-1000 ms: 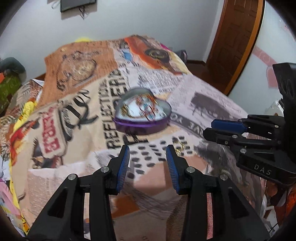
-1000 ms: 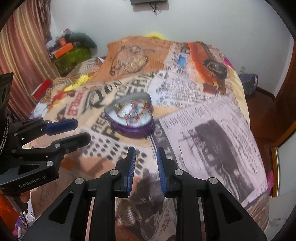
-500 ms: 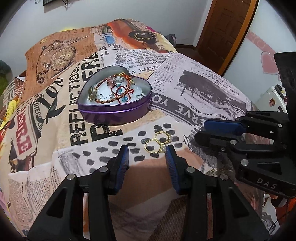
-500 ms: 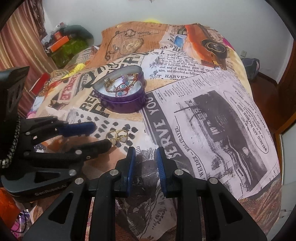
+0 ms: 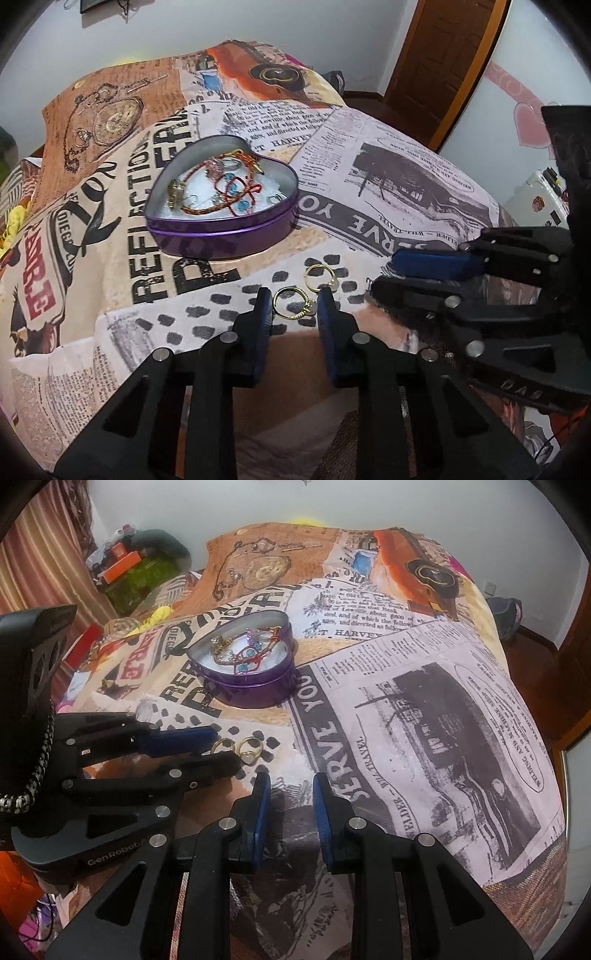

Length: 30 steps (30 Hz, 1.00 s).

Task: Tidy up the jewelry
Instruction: 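Grasp a gold ring with the left gripper while the right gripper grasps another gold ring, then carry both gold rings over the purple heart tin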

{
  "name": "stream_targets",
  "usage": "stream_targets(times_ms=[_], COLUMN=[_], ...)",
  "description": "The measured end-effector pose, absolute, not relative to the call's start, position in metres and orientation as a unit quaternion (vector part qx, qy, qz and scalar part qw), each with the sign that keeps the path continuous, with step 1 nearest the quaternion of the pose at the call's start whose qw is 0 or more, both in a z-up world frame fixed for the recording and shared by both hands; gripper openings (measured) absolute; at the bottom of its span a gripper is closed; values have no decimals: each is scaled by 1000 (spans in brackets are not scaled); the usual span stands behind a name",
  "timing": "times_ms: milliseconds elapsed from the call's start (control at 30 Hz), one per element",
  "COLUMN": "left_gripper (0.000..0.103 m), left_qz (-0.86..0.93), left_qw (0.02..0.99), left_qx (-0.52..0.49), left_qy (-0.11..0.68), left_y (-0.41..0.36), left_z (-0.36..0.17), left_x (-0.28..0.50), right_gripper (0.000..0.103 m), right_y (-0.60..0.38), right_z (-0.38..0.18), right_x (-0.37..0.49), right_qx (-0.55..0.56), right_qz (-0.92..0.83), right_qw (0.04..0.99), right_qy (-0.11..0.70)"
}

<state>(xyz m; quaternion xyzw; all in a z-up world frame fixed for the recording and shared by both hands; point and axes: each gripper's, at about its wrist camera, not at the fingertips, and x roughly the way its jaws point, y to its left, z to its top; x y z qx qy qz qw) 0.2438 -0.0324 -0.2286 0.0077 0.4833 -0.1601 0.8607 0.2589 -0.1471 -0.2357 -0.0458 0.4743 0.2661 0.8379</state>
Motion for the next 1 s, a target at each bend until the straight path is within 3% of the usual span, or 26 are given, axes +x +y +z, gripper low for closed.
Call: stream_targets(times_ms=[433,1000], left_gripper=[24,24], left_qz=[-116,-113], left_qw=[882,893], left_qx=[-35,-38], left_qy=[455,434], left_y=[18,16], left_z=[-211,-194], left_x=[232,225], right_gripper=[21,17], right_y=[-112,-109], right_z=[-244,-239], right_x=[264,265], right_qx=[-83,-77], right_qz=[289,283], right_qw=[829,845], right_qy=[472,447])
